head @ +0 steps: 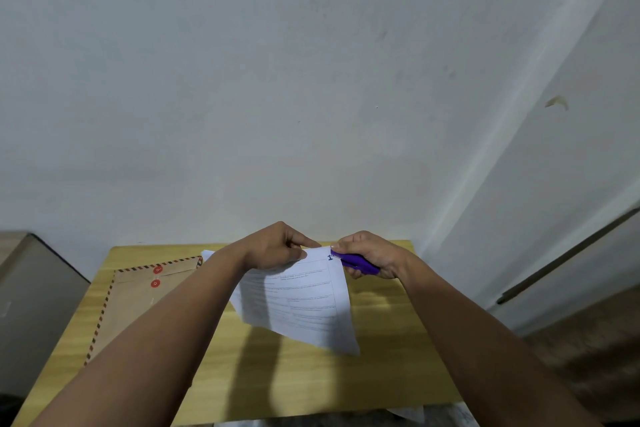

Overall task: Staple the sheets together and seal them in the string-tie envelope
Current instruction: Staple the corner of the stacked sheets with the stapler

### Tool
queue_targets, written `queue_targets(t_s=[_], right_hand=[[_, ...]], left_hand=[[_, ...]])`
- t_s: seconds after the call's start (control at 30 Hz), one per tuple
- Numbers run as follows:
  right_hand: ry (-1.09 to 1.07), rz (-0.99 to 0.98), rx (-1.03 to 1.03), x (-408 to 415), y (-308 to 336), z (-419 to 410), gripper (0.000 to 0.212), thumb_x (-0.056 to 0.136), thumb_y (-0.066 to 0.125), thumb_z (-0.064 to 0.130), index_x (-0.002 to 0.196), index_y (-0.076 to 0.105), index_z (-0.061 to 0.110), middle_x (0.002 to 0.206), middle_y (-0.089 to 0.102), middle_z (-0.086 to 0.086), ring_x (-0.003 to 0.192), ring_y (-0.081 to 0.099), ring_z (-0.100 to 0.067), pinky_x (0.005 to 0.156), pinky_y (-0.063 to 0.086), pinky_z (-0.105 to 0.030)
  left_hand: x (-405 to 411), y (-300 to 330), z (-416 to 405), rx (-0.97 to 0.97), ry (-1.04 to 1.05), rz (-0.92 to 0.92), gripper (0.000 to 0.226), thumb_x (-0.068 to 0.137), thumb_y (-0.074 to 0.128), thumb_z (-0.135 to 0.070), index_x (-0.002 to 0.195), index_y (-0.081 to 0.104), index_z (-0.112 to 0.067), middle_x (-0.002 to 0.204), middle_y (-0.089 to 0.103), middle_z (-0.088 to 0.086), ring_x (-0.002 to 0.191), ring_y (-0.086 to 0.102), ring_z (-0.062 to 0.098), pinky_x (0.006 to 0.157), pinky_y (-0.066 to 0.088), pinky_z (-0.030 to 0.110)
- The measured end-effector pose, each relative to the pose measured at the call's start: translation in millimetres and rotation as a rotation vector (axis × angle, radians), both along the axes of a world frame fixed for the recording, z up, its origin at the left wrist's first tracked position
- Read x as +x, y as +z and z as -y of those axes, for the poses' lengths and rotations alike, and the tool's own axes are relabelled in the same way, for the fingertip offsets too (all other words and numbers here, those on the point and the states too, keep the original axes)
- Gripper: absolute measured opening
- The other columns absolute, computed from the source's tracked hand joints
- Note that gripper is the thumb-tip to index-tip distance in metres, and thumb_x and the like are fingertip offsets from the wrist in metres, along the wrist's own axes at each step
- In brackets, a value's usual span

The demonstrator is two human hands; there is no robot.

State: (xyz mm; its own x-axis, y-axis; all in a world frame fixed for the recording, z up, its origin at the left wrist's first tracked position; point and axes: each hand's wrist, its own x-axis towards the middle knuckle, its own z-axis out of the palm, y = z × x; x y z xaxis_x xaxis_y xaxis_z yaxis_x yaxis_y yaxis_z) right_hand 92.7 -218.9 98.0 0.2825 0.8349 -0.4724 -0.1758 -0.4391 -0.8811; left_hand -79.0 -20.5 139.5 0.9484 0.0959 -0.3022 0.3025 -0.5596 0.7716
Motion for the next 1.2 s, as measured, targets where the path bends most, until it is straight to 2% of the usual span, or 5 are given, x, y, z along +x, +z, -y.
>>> queue_targets(t_s=[0.27, 0.53, 0.7, 0.87, 1.2], right_hand=[[-0.014, 0.028, -0.007, 2, 3, 0, 0.030, 0.090, 0.077, 0.038, 0.085, 0.071, 0.009, 0.066, 0.059, -0.012, 0.049, 0.051, -0.018, 0.048, 0.042, -0.024], [-0.244, 0.028, -0.268, 16, -43, 44, 0.059, 0.083, 0.075, 0.061, 0.104, 0.076, 0.006, 0.092, 0.078, -0.009, 0.065, 0.065, -0.016, 0.052, 0.047, -0.026], [-0.377, 0.090, -0.445, 9, -119, 96, 0.040, 0.087, 0.080, 0.044, 0.102, 0.074, 0.007, 0.084, 0.068, -0.005, 0.061, 0.058, -0.013, 0.049, 0.038, -0.024], [-0.356, 0.307, -0.582, 2, -192, 127, 0.042, 0.086, 0.082, 0.030, 0.121, 0.066, 0.016, 0.103, 0.065, -0.001, 0.087, 0.063, -0.015, 0.066, 0.047, -0.023], [-0.409, 0.704, -0.673, 18, -254, 120, 0.032, 0.101, 0.057, 0.044, 0.125, 0.064, 0.023, 0.122, 0.060, -0.003, 0.108, 0.060, -0.024, 0.083, 0.046, -0.033]], left_hand=[[5, 4, -4, -0.038, 0.013, -0.016, 0.039, 0.100, 0.059, -0.008, 0.126, 0.076, -0.030, 0.099, 0.081, -0.009, 0.094, 0.073, 0.009, 0.094, 0.053, 0.024], [11, -32, 3, 0.012, -0.010, -0.119, 0.054, 0.096, 0.050, -0.001, 0.120, 0.077, -0.041, 0.064, 0.059, -0.008, 0.063, 0.047, 0.014, 0.067, 0.042, 0.021], [24, -75, 31, 0.072, -0.075, -0.199, 0.062, 0.089, 0.040, 0.009, 0.120, 0.076, -0.031, 0.082, 0.073, -0.028, 0.058, 0.058, -0.015, 0.062, 0.040, 0.003], [62, -170, 41, 0.396, -0.027, -0.324, 0.031, 0.088, 0.042, -0.029, 0.082, 0.068, -0.013, 0.079, 0.070, 0.004, 0.080, 0.068, 0.032, 0.063, 0.048, 0.032], [99, -221, 52, 0.681, 0.009, -0.336, 0.066, 0.098, 0.046, -0.014, 0.160, 0.027, -0.028, 0.152, 0.049, 0.005, 0.132, 0.050, 0.034, 0.111, 0.039, 0.044]])
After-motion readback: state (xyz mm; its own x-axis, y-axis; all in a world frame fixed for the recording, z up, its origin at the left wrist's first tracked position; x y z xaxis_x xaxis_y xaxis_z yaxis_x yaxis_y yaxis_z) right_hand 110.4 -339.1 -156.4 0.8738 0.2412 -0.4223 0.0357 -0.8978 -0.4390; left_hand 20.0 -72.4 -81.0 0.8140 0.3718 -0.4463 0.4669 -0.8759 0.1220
